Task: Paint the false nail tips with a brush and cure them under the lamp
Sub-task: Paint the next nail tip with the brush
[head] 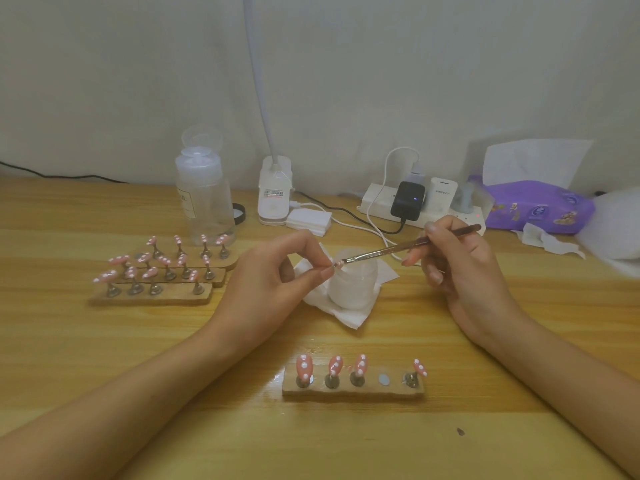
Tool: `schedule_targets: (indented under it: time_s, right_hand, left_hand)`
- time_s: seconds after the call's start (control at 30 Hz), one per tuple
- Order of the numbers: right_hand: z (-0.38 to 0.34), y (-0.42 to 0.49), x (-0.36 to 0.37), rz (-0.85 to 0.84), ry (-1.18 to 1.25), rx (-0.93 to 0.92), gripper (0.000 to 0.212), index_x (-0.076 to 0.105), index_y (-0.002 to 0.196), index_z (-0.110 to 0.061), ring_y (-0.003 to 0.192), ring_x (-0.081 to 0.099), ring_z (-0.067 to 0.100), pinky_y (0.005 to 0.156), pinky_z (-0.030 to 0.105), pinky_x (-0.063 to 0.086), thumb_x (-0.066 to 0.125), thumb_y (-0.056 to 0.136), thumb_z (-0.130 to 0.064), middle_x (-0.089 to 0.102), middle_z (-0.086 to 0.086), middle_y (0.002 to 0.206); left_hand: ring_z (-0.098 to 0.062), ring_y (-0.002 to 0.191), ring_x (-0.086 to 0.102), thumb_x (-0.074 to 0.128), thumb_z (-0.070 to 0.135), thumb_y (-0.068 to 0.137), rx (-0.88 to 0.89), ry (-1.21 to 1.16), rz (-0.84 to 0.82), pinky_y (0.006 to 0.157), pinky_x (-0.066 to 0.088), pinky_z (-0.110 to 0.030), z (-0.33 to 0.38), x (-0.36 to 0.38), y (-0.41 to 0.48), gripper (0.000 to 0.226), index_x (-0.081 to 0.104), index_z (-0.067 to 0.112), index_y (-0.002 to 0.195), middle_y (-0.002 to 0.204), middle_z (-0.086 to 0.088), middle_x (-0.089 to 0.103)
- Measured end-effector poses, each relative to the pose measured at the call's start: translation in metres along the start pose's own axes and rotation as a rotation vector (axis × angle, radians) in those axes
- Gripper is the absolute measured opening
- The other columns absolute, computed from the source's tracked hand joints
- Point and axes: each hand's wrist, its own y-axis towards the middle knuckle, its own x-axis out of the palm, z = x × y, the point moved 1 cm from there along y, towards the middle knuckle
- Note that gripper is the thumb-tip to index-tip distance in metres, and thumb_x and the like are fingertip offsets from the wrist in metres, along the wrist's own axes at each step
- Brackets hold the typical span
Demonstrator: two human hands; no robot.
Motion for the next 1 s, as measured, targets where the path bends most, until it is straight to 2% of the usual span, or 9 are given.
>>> schedule_targets:
  time_s: [0.07, 0.13, 0.2, 0.33, 0.5, 0.6, 0.67, 0.83, 1.0]
  right_hand:
    - [-0.0003, 0.0006, -0.0018, 0.020, 0.019, -0.010, 0.024, 0.051, 0.075, -0.019, 0.041, 0.038, 0.009, 0.042, 0.015, 0.031, 0.053, 0.098, -0.023, 0.071, 0.007, 0.067]
    - [-0.0018, -0.0005, -0.0006, -0.023, 0.034, -0.030, 0.022, 0.053, 0.072, -0.023, 0.042, 0.040, 0.009, 0.043, 0.017, 0.032, 0.057, 0.092, -0.032, 0.071, 0.007, 0.068]
    - [-0.0021, -0.0016, 0.0010, -0.052, 0.005, -0.031, 0.021, 0.054, 0.072, -0.023, 0.043, 0.040, 0.010, 0.044, 0.017, 0.033, 0.058, 0.089, -0.035, 0.072, 0.008, 0.069]
    - [-0.0007, 0.0000, -0.0017, 0.032, -0.009, -0.010, 0.024, 0.050, 0.076, -0.017, 0.042, 0.039, 0.009, 0.043, 0.017, 0.031, 0.051, 0.100, -0.019, 0.071, 0.008, 0.066]
    - [-0.0021, -0.0020, 0.0010, -0.042, 0.002, -0.045, 0.022, 0.051, 0.075, -0.019, 0.042, 0.039, 0.010, 0.043, 0.017, 0.033, 0.055, 0.094, -0.029, 0.071, 0.009, 0.067]
    - [0.0002, -0.0002, -0.0020, 0.026, -0.024, -0.018, 0.027, 0.052, 0.074, -0.018, 0.041, 0.038, 0.009, 0.041, 0.015, 0.033, 0.049, 0.101, -0.017, 0.070, 0.008, 0.065]
    - [-0.0006, -0.0003, -0.0024, 0.019, 0.005, -0.042, 0.028, 0.052, 0.073, -0.020, 0.041, 0.038, 0.009, 0.042, 0.015, 0.033, 0.049, 0.101, -0.017, 0.070, 0.008, 0.065]
    - [0.0001, -0.0013, -0.0008, -0.047, -0.010, -0.081, 0.029, 0.055, 0.072, -0.025, 0.042, 0.040, 0.010, 0.044, 0.016, 0.035, 0.051, 0.100, -0.022, 0.072, 0.009, 0.069]
    - [0.0023, 0.0006, -0.0027, -0.002, -0.062, -0.042, 0.027, 0.053, 0.075, -0.020, 0.042, 0.038, 0.010, 0.042, 0.016, 0.032, 0.049, 0.101, -0.018, 0.071, 0.010, 0.067]
  left_hand:
    - [-0.016, 0.053, 0.046, 0.075, 0.025, 0.085, -0.004, 0.000, -0.005, 0.064, 0.044, -0.034, -0.0002, 0.0000, 0.0002, 0.012, 0.066, 0.029, 0.078, 0.060, -0.003, 0.057]
    - [-0.011, 0.052, 0.044, 0.075, 0.025, 0.085, -0.005, 0.001, -0.006, 0.062, 0.043, -0.032, 0.0001, -0.0002, 0.0000, 0.012, 0.066, 0.029, 0.078, 0.060, 0.002, 0.057]
    - [-0.015, 0.054, 0.046, 0.074, 0.025, 0.085, -0.009, 0.000, -0.004, 0.062, 0.043, -0.032, 0.0006, -0.0004, -0.0003, 0.012, 0.066, 0.029, 0.077, 0.062, 0.001, 0.058]
    - [-0.013, 0.054, 0.047, 0.075, 0.026, 0.086, -0.016, 0.002, -0.007, 0.062, 0.044, -0.033, 0.0014, -0.0006, -0.0006, 0.013, 0.066, 0.029, 0.077, 0.062, -0.006, 0.059]
    - [-0.016, 0.054, 0.049, 0.074, 0.024, 0.086, -0.028, -0.009, -0.011, 0.062, 0.044, -0.032, 0.0020, -0.0008, -0.0007, 0.012, 0.066, 0.027, 0.078, 0.066, -0.007, 0.062]
    - [-0.007, 0.051, 0.045, 0.074, 0.023, 0.085, -0.039, -0.021, -0.010, 0.057, 0.040, -0.023, 0.0023, -0.0005, -0.0010, 0.013, 0.065, 0.025, 0.076, 0.057, 0.009, 0.056]
    - [-0.005, 0.052, 0.046, 0.074, 0.023, 0.086, -0.044, -0.018, -0.018, 0.057, 0.041, -0.022, 0.0034, -0.0002, -0.0007, 0.012, 0.065, 0.025, 0.077, 0.060, 0.016, 0.057]
    - [-0.006, 0.052, 0.045, 0.074, 0.021, 0.086, -0.040, -0.042, -0.021, 0.059, 0.043, -0.030, 0.0045, -0.0009, -0.0008, 0.012, 0.066, 0.023, 0.077, 0.065, 0.001, 0.061]
    - [-0.004, 0.052, 0.046, 0.074, 0.020, 0.086, -0.038, -0.035, -0.030, 0.057, 0.040, -0.016, 0.0031, -0.0007, -0.0007, 0.012, 0.066, 0.023, 0.077, 0.065, 0.021, 0.061]
